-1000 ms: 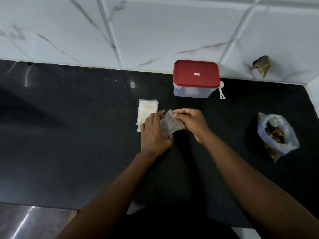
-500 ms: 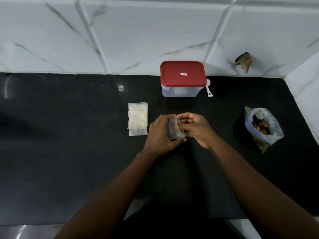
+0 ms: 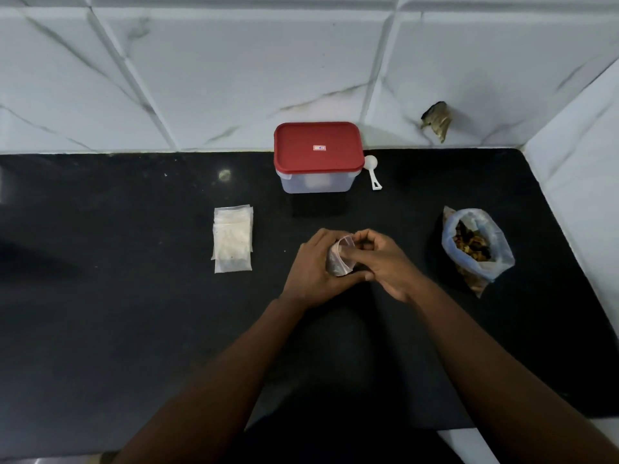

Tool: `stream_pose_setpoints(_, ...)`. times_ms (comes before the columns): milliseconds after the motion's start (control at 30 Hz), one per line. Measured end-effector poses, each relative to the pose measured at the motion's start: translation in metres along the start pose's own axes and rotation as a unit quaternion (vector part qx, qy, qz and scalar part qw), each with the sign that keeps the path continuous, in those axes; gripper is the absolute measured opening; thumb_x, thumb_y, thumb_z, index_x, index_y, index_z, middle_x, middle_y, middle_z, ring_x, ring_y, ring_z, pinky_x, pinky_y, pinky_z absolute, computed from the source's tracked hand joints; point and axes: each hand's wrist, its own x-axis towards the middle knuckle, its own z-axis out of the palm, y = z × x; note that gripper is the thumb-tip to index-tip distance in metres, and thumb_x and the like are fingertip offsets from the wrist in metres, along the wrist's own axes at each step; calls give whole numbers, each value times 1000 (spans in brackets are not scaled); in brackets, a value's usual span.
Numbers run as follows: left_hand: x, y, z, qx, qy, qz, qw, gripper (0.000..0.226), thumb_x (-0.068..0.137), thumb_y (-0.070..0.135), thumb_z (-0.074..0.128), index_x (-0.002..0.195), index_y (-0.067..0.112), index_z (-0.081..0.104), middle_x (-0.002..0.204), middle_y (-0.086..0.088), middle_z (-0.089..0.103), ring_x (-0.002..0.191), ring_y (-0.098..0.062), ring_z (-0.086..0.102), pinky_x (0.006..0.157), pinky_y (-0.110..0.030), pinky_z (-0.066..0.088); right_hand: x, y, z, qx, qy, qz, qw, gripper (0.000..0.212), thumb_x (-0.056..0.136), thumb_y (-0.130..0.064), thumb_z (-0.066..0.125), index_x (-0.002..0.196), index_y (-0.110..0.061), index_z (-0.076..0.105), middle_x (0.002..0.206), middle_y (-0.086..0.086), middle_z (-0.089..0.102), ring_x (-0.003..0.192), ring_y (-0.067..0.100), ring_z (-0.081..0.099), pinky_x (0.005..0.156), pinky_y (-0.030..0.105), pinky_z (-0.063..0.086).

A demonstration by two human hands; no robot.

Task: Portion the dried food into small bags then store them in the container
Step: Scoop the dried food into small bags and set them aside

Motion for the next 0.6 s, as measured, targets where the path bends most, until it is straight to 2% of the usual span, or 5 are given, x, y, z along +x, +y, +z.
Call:
stream_pose_setpoints(100, 7, 11, 19, -9, 15, 1, 1000, 56, 75, 51, 88, 119, 25, 64, 113, 14, 61, 103, -8, 62, 90, -41, 55, -6, -1, -24, -22, -9, 3, 1000, 39, 81, -16, 84, 114, -8, 65, 105, 10, 74, 89, 21, 74, 65, 30, 59)
stream_pose_setpoints(233, 16, 27, 42, -40, 46, -8, 998, 45, 77, 39, 89, 110, 18, 67, 107, 8, 64, 97, -14, 64, 84, -39, 56, -9, -5, -59, -67, -15, -2, 998, 32, 81, -14, 83, 109, -8, 68, 89, 8, 72, 66, 12, 66, 62, 30, 59)
stream_pose_setpoints(333, 19, 33, 53, -72, 40, -20, 996, 43, 77, 35, 90, 108, 16, 66, 105, 5, 68, 95, -19, 67, 82, -43, 57, -7, -8, -74, -92, -5, -14, 996, 30, 80, -13, 84, 105, -8, 68, 92, 14, 74, 66, 15, 68, 57, 26, 56)
stream_pose_setpoints(500, 24, 45, 72, -100, 40, -52, 993, 44, 76, 25, 92, 109, 19, 65, 106, 10, 70, 99, -12, 69, 82, -20, 54, -2, -10, -102, -108, 7, -22, 994, 32, 79, -7, 84, 106, -6, 65, 94, 15, 71, 67, 19, 73, 58, 26, 58)
stream_pose_setpoints(600, 28, 50, 80, -110, 24, -67, 991, 49, 77, 27, 92, 115, 22, 62, 112, 11, 69, 105, -9, 69, 86, -21, 54, -3, -8, -114, -119, 19, -30, 992, 31, 79, -8, 85, 104, -8, 66, 93, 14, 72, 74, 22, 75, 61, 29, 61)
